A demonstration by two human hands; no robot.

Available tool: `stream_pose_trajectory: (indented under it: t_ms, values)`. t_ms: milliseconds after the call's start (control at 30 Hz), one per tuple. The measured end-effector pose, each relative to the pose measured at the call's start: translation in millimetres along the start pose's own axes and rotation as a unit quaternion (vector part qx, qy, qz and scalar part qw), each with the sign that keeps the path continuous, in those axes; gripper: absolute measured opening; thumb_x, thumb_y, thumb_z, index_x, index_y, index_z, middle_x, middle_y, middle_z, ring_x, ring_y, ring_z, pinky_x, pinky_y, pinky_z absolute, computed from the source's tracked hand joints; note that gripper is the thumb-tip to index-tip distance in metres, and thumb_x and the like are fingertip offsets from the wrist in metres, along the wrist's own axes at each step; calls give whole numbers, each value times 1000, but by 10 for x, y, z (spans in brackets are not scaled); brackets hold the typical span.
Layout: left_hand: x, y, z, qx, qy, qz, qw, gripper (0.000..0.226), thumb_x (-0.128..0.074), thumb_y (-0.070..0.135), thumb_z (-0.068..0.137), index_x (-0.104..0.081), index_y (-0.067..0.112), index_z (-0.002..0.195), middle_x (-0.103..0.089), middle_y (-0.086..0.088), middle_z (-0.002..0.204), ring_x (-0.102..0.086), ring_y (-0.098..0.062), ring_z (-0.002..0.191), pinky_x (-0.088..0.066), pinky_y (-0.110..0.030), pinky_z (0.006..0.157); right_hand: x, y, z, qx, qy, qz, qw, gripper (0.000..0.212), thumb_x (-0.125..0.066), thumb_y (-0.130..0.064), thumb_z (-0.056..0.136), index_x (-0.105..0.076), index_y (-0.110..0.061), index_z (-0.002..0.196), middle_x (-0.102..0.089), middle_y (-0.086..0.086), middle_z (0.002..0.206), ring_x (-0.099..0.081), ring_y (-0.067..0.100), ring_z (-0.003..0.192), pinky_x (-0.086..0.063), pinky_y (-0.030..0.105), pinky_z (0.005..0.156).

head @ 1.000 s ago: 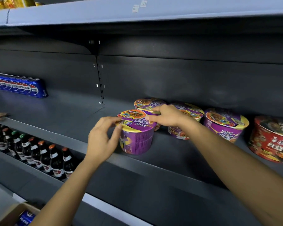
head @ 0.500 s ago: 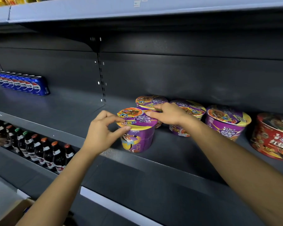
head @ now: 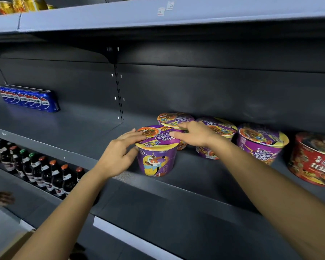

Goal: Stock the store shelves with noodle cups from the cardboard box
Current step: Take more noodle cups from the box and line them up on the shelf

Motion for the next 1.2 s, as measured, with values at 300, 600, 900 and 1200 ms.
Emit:
stream_pose_trajectory:
  t_ms: [300,600,900,1200]
  values:
    - [61,143,-29,-73,54,100,991,67,-45,73,79,-69,20,113,-67,3,114,-55,-17,112,-45,-34,95,-5,8,16,1,2,1,1000,74,-48,-63,87,-41,-17,144,-39,2,149,-37,24,136,-33,33,107]
    - [-42,585,94,-111,129,246,954,61,-50,75,69,-68,18,78,-53,1,70,-51,-21,70,-47,-35,71,-17,58,56,-2,10,9,1000,74,-50,-64,85,-41,-19,143,-40,-1,149,-39,21,136,-33,32,107]
    - [-140,435,128,-167,-52,216,961,71,-47,72,72,-58,29,128,-46,0,143,-31,-20,140,-17,-55,115,-22,69,56,-2,6,16,1000,72,-51,-62,86,-41,-20,143,-39,-1,150,-36,22,137,-32,33,107]
    - [-77,185,90,-128,-73,177,973,61,-41,66,82,-53,35,132,-56,8,133,-51,-15,122,-47,-41,97,-30,57,61,-2,4,10,1000,71,-49,-61,88,-40,-19,144,-38,0,150,-35,23,137,-32,35,108]
Point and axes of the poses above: each hand's wrist, its own z-axis towards the middle knuckle, its own x-axis out of the back of the hand, y = z × x, the point moved 10 cm from there along z, towards the middle knuckle
